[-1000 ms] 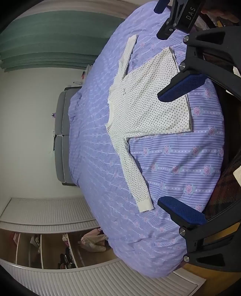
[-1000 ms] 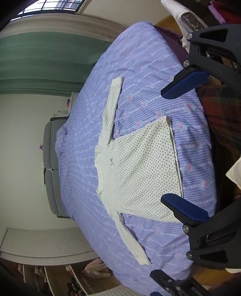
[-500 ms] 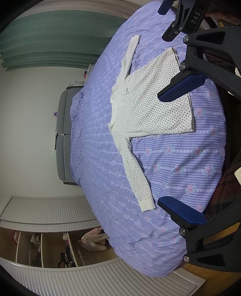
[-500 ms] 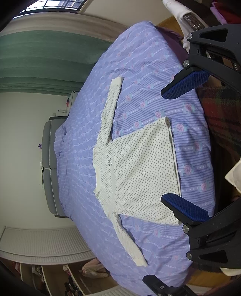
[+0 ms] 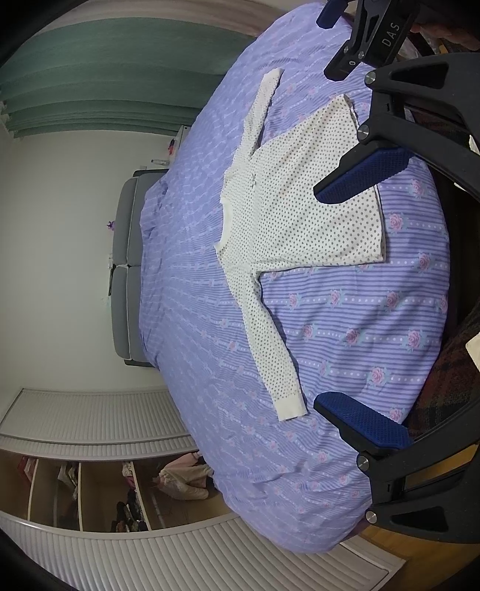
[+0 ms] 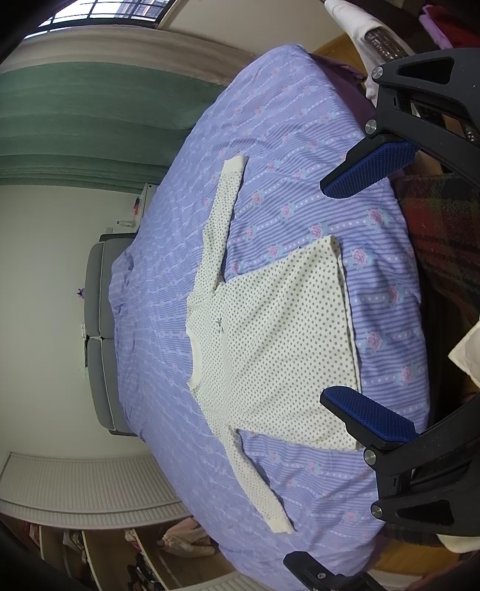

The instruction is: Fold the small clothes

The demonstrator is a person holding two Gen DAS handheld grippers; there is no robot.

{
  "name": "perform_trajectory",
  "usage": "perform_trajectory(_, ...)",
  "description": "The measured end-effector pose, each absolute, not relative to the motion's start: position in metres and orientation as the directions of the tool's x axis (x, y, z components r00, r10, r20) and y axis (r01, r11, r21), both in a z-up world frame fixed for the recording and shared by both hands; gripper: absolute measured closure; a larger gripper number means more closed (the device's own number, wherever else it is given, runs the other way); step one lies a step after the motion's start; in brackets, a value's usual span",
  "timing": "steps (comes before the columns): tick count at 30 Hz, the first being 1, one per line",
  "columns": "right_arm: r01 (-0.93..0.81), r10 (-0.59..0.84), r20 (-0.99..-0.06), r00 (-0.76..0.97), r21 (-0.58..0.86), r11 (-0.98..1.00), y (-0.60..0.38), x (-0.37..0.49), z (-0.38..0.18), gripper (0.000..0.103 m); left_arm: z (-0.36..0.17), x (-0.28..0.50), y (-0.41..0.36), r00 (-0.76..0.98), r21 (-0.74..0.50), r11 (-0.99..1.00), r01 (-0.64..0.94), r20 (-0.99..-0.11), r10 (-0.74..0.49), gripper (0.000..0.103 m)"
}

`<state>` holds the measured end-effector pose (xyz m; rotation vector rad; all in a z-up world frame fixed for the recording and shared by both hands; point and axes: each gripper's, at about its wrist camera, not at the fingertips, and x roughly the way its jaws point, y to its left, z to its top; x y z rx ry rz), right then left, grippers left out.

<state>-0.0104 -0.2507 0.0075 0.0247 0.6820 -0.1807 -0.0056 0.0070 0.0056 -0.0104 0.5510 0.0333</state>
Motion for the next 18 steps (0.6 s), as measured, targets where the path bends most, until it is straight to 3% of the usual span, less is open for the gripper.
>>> perform_trajectory(18,0.175,-0.159,-0.626,0.763,-0.037,0.984,-0.2509,-0.0120,0.0083,0.000,0.0074,-0.0060,0.0087,0.854,-0.005,0.999,-0.043,-0.520,0.035,0.000)
